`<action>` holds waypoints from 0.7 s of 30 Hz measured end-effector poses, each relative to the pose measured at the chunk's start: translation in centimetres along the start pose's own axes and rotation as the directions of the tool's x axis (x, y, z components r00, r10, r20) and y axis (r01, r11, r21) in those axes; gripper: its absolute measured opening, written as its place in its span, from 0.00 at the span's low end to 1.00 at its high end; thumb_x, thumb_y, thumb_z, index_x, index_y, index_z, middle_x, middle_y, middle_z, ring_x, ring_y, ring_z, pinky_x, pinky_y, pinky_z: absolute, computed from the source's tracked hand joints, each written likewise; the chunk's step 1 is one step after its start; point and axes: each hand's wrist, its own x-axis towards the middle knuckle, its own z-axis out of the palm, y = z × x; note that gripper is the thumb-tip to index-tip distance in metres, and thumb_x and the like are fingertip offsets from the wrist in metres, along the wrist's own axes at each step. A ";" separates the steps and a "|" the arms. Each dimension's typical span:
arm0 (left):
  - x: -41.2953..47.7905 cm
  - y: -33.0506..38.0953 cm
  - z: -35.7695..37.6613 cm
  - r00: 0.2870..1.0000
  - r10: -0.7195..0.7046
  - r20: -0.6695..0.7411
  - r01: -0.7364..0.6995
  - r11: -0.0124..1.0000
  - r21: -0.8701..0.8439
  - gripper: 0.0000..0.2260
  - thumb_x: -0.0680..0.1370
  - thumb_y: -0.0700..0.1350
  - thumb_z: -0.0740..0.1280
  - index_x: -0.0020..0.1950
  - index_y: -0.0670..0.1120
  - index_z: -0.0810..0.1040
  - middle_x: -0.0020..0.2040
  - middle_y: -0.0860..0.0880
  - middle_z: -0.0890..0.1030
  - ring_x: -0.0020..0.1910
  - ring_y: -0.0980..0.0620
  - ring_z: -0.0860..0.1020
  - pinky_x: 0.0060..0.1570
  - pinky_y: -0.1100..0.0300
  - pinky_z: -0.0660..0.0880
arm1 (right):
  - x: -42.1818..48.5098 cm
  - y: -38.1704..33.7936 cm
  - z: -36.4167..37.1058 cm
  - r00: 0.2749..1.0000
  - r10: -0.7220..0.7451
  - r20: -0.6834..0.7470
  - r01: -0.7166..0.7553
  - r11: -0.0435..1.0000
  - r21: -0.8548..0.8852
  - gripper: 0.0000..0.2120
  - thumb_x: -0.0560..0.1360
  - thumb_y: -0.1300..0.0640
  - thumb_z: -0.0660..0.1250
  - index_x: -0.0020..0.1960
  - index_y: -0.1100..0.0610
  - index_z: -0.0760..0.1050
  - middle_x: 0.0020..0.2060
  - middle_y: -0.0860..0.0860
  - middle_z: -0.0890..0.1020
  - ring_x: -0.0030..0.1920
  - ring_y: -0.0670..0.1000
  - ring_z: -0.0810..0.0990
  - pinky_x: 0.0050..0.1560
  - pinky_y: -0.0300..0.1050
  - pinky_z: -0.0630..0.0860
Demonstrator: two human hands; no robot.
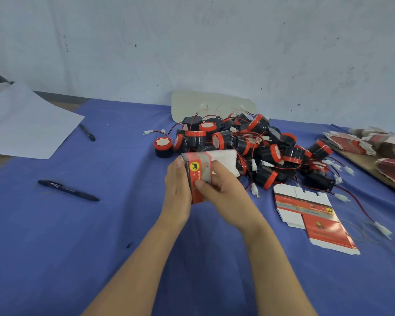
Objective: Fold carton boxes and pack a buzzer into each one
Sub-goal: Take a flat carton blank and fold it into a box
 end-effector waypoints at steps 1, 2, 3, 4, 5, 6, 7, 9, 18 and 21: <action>0.0 0.0 0.0 1.000 0.011 0.000 -0.011 1.000 0.001 0.30 0.72 0.65 0.47 0.69 0.54 0.69 0.68 0.49 0.73 0.64 0.57 0.73 0.63 0.62 0.70 | 0.1 0.2 0.1 0.997 -0.050 -0.053 0.039 0.982 -0.184 0.07 0.79 0.66 0.61 0.51 0.56 0.73 0.43 0.56 0.81 0.44 0.54 0.79 0.48 0.50 0.78; 0.1 0.0 -0.1 1.000 0.030 0.002 -0.030 0.999 0.017 0.30 0.73 0.65 0.48 0.71 0.53 0.66 0.70 0.52 0.70 0.65 0.61 0.70 0.63 0.67 0.67 | 0.2 0.6 0.2 0.994 -0.087 -0.069 0.055 0.928 -0.369 0.07 0.79 0.65 0.61 0.49 0.55 0.72 0.41 0.54 0.79 0.41 0.52 0.77 0.44 0.50 0.76; 0.3 -0.1 -0.1 0.999 0.048 0.010 -0.048 0.997 0.052 0.29 0.75 0.65 0.49 0.73 0.54 0.64 0.71 0.54 0.69 0.66 0.63 0.69 0.63 0.68 0.65 | 0.2 0.9 0.3 0.996 -0.081 -0.044 0.047 0.855 -0.517 0.07 0.79 0.65 0.60 0.51 0.55 0.72 0.41 0.53 0.80 0.42 0.52 0.76 0.44 0.51 0.75; 0.5 -0.1 -0.2 0.998 0.056 0.018 -0.057 0.994 0.097 0.28 0.77 0.65 0.51 0.73 0.54 0.63 0.70 0.56 0.69 0.66 0.64 0.68 0.64 0.68 0.64 | 0.3 1.2 0.3 0.999 -0.044 -0.004 0.032 0.775 -0.632 0.08 0.78 0.65 0.59 0.54 0.56 0.72 0.45 0.53 0.81 0.46 0.54 0.77 0.48 0.52 0.74; 0.6 -0.3 -0.4 0.998 0.052 0.024 -0.055 0.989 0.137 0.24 0.79 0.63 0.55 0.72 0.54 0.65 0.68 0.58 0.70 0.64 0.66 0.69 0.63 0.71 0.65 | 0.3 1.6 0.4 0.999 -0.007 0.035 0.030 0.693 -0.720 0.11 0.78 0.65 0.59 0.58 0.56 0.72 0.48 0.52 0.81 0.51 0.55 0.77 0.54 0.52 0.72; 0.7 -0.5 -0.5 0.999 0.044 0.030 -0.048 0.982 0.180 0.19 0.80 0.59 0.58 0.70 0.55 0.67 0.64 0.60 0.72 0.60 0.68 0.71 0.58 0.74 0.67 | 0.3 2.0 0.5 0.998 0.016 0.067 0.043 0.619 -0.784 0.14 0.77 0.65 0.58 0.61 0.55 0.71 0.51 0.51 0.82 0.54 0.55 0.77 0.60 0.51 0.69; 0.8 -0.8 -0.6 0.998 0.037 0.041 -0.045 0.973 0.227 0.14 0.81 0.55 0.60 0.66 0.56 0.70 0.60 0.61 0.74 0.58 0.67 0.73 0.52 0.75 0.68 | 0.3 2.2 0.6 0.996 0.016 0.086 0.062 0.569 -0.820 0.17 0.76 0.65 0.58 0.63 0.53 0.71 0.53 0.49 0.82 0.56 0.54 0.76 0.65 0.51 0.64; 0.8 -1.1 -0.8 0.997 0.014 0.073 -0.035 0.956 0.290 0.08 0.81 0.53 0.60 0.59 0.58 0.72 0.53 0.61 0.76 0.54 0.62 0.76 0.47 0.73 0.71 | 0.3 2.1 0.9 0.996 -0.035 0.080 0.086 0.535 -0.841 0.16 0.75 0.63 0.59 0.61 0.53 0.73 0.51 0.48 0.82 0.54 0.52 0.77 0.67 0.49 0.61; 0.8 -3.0 -1.4 0.996 0.001 0.092 -0.056 0.800 0.597 0.17 0.81 0.47 0.61 0.69 0.45 0.69 0.58 0.50 0.76 0.57 0.54 0.73 0.53 0.63 0.68 | 0.6 2.3 -0.5 0.827 -0.156 -0.540 -0.159 0.857 -0.491 0.12 0.74 0.68 0.60 0.53 0.58 0.78 0.52 0.50 0.76 0.54 0.51 0.73 0.45 0.34 0.67; 0.7 -2.5 -1.2 0.999 0.007 0.054 -0.034 0.856 0.516 0.16 0.82 0.49 0.58 0.69 0.46 0.70 0.60 0.54 0.74 0.54 0.62 0.71 0.52 0.70 0.65 | 0.7 3.1 -1.9 0.711 -0.136 -0.690 -0.230 0.882 -0.411 0.18 0.75 0.66 0.63 0.63 0.56 0.72 0.61 0.51 0.72 0.61 0.52 0.68 0.55 0.33 0.63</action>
